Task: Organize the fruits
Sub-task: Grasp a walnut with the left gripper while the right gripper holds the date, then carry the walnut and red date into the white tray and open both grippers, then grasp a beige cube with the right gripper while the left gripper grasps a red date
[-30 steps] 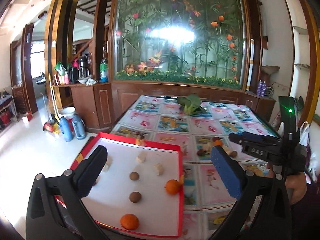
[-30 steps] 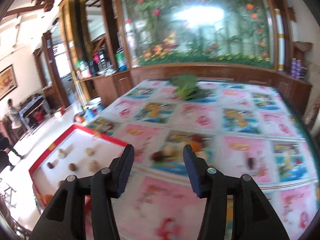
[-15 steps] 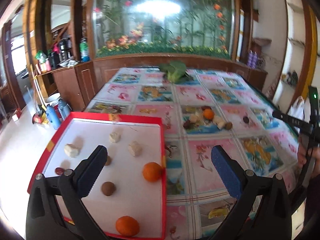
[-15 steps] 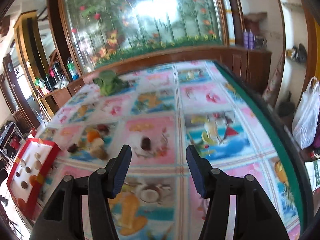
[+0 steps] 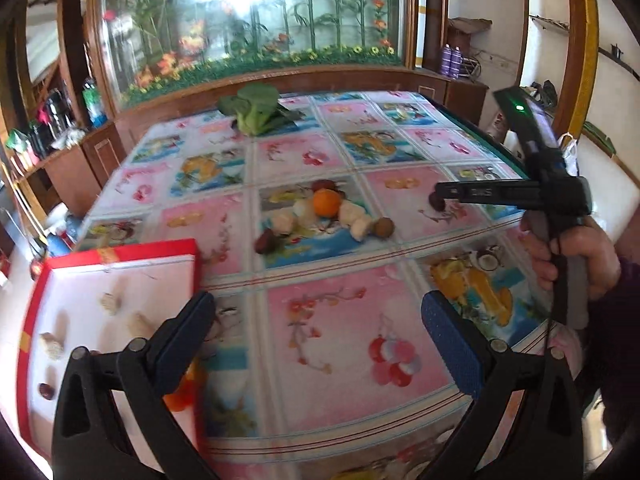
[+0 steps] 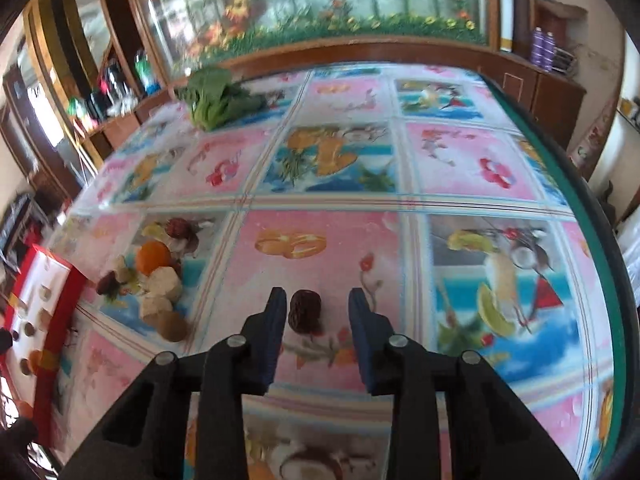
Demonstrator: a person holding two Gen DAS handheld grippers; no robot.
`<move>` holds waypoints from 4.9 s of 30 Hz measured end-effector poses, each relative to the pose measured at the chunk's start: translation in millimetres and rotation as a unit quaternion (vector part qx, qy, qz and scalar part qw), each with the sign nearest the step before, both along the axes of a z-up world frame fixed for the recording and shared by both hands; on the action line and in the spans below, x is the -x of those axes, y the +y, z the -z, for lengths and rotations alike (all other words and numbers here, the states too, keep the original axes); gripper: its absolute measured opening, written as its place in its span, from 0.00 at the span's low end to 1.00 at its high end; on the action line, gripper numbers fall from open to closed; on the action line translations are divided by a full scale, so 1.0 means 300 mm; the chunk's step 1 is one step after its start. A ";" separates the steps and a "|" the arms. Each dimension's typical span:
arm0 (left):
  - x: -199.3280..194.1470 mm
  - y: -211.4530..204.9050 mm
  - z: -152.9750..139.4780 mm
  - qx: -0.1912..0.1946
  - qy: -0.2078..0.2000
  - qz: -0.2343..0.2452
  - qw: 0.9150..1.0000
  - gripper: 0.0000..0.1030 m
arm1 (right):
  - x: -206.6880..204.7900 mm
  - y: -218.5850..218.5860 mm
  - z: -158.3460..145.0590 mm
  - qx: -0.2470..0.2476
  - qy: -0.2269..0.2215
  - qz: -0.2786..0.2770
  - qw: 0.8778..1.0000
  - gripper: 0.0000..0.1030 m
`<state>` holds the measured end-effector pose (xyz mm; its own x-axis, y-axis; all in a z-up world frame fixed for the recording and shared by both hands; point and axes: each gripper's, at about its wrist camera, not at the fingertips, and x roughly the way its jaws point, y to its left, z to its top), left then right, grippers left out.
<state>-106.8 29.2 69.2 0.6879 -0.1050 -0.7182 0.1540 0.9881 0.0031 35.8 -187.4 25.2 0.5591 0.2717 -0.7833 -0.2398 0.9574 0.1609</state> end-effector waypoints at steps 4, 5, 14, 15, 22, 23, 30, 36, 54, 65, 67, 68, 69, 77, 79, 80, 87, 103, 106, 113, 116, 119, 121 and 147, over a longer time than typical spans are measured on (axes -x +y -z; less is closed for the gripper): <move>-0.081 -0.053 0.053 0.021 0.056 0.015 0.998 0.73 | -0.005 -0.001 0.034 -0.005 0.011 -0.011 1.000 0.16; -0.100 -0.067 0.067 0.027 0.069 0.015 0.997 0.66 | 0.002 -0.008 0.033 -0.004 0.006 -0.013 1.000 0.16; -0.300 -0.210 0.163 0.053 0.127 0.010 0.990 0.55 | -0.021 -0.059 0.032 -0.060 0.035 -0.013 0.998 0.16; -0.324 -0.216 0.167 0.050 0.125 0.004 0.991 0.55 | -0.023 -0.066 0.033 -0.068 0.040 -0.011 0.997 0.16; -0.409 -0.240 0.185 0.033 0.117 0.000 0.993 0.51 | -0.023 -0.077 0.032 -0.089 0.054 0.000 0.995 0.16; -0.413 -0.241 0.184 0.032 0.114 0.002 0.993 0.49 | -0.023 -0.078 0.032 -0.088 0.054 0.000 0.995 0.16; -0.399 -0.271 0.195 -0.011 0.081 0.016 0.997 0.33 | -0.023 -0.079 0.032 -0.085 0.052 -0.003 0.995 0.16; -0.385 -0.270 0.195 -0.011 0.072 0.021 0.997 0.22 | -0.020 -0.066 0.031 -0.068 0.043 -0.006 0.997 0.16; 0.019 0.046 -0.037 0.000 -0.015 -0.044 0.999 0.22 | 0.023 -0.154 -0.067 -0.082 -0.104 0.072 0.989 0.16; 0.248 0.494 -0.107 -0.025 -0.067 -0.168 0.983 0.22 | 0.146 0.139 -0.114 -0.155 -0.090 0.002 0.984 0.15; 0.260 0.553 -0.103 -0.023 -0.069 -0.182 0.981 0.22 | 0.188 0.298 -0.133 -0.164 -0.085 -0.054 0.981 0.15; 0.266 0.587 -0.098 -0.016 -0.068 -0.189 0.980 0.22 | 0.205 0.369 -0.140 -0.166 -0.081 -0.079 0.980 0.15; 0.271 0.607 -0.094 -0.012 -0.068 -0.193 0.979 0.22 | 0.219 0.439 -0.147 -0.166 -0.075 -0.104 0.978 0.15; 0.220 0.751 -0.062 -0.015 -0.043 -0.212 0.976 0.22 | 0.266 0.900 -0.162 -0.130 -0.029 -0.228 0.964 0.15; 0.167 0.778 -0.063 -0.010 -0.028 -0.200 0.979 0.22 | 0.231 0.948 -0.137 -0.114 -0.008 -0.221 0.969 0.15; 0.135 0.792 -0.062 -0.013 -0.021 -0.193 0.981 0.22 | 0.217 0.962 -0.123 -0.110 0.005 -0.219 0.969 0.15; -0.059 0.848 0.013 0.010 0.048 -0.197 0.979 0.22 | 0.186 0.991 -0.034 -0.068 0.057 -0.207 0.974 0.15; -0.162 0.800 0.139 -0.060 0.129 -0.206 0.968 0.52 | 0.192 0.987 -0.013 -0.069 0.081 -0.223 0.969 0.32; -0.152 0.810 0.133 -0.044 0.124 -0.221 0.966 0.80 | 0.205 0.948 -0.049 -0.089 0.053 -0.232 0.967 0.39; -0.072 0.717 0.013 -0.049 0.051 -0.222 0.972 0.80 | 0.190 0.679 -0.133 -0.138 -0.023 -0.226 0.964 0.39; -0.060 0.625 -0.045 -0.047 0.026 -0.187 0.981 0.84 | 0.155 0.516 -0.131 -0.140 -0.041 -0.199 0.969 0.40; -0.082 0.502 -0.074 -0.054 0.014 -0.136 0.989 0.86 | 0.112 0.359 -0.118 -0.124 -0.044 -0.156 0.979 0.40; -0.108 0.413 -0.076 -0.066 0.010 -0.101 0.993 0.86 | 0.089 0.273 -0.112 -0.118 -0.044 -0.136 0.983 0.40; -0.425 0.079 0.192 -0.058 0.144 0.077 0.985 0.59 | -0.010 0.185 0.015 -0.084 0.020 -0.116 0.990 0.40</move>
<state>20.8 53.0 11.6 0.4364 -0.0979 -0.8944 0.3123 0.9488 0.0485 38.9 -131.8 20.5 0.4370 0.5165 -0.7364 -0.4398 0.8369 0.3259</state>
